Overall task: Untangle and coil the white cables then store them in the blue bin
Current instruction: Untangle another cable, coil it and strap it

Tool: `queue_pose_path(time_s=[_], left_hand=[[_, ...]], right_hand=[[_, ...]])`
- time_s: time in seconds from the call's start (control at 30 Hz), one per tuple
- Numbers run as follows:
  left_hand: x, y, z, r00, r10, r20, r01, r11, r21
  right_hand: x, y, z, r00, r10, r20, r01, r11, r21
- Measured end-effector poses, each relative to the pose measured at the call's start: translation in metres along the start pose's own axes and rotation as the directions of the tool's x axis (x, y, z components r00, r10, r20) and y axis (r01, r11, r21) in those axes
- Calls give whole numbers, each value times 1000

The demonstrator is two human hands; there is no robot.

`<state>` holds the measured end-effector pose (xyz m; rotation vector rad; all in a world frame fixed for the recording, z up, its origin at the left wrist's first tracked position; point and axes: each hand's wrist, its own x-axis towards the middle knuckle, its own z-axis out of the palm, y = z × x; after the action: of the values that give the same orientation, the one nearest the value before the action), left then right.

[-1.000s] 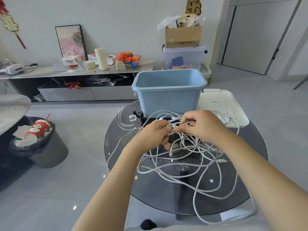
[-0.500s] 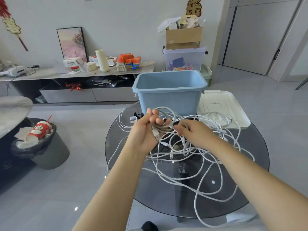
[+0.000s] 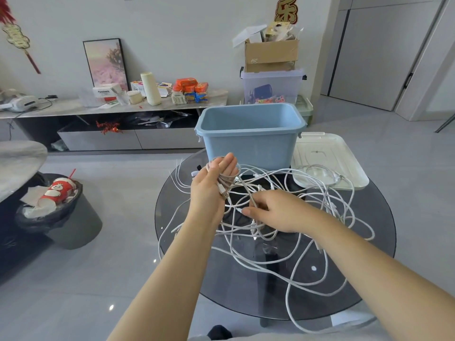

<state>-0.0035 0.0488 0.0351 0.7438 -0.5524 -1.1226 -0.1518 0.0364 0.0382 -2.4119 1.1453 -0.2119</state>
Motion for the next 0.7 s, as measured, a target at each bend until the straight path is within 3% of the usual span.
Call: queue_pose_path(time_s=[0.07, 0.1, 0.17, 0.2, 0.27, 0.33, 0.4, 0.47, 0.6, 0.63, 0.7], left_hand=[[-5, -2, 0, 992, 99, 74, -119, 928, 352], [-7, -3, 0, 979, 142, 148, -201, 802, 562], [-10, -3, -4, 937, 168, 306, -349, 440, 828], [-11, -3, -5, 915, 152, 375, -403, 276, 872], [-12, -3, -5, 875, 61, 480, -483, 40, 875], [-12, -2, -1, 863, -36, 504, -504, -132, 854], [-13, -4, 3, 859, -88, 505, -511, -217, 831], [-14, -4, 5, 876, -151, 458, -479, -168, 861], [-15, 2, 2, 898, -309, 313, -206, 334, 920], [-15, 4, 1, 883, -355, 308, -148, 413, 899], [-14, 6, 0, 855, -416, 309, -90, 469, 879]], right_hand=[[-1, -1, 0, 999, 0, 51, 3, 998, -56], [-2, 0, 0, 998, -1, 60, 5, 997, -73], [-3, 2, -4, 999, 5, 53, 0, 996, -86], [-4, 3, -7, 999, 11, 42, -7, 996, -89], [-5, 8, -13, 1000, 19, 8, -18, 994, -103], [-7, 11, -17, 999, 17, -31, -20, 995, -99], [-9, 12, -21, 998, 4, -62, -7, 998, -64], [-10, 12, -25, 992, -22, -122, 12, 997, -79], [-8, 16, -33, 968, -112, -223, 80, 986, -146], [-8, 18, -34, 967, -129, -218, 98, 984, -146], [-7, 20, -35, 969, -132, -207, 103, 984, -148]])
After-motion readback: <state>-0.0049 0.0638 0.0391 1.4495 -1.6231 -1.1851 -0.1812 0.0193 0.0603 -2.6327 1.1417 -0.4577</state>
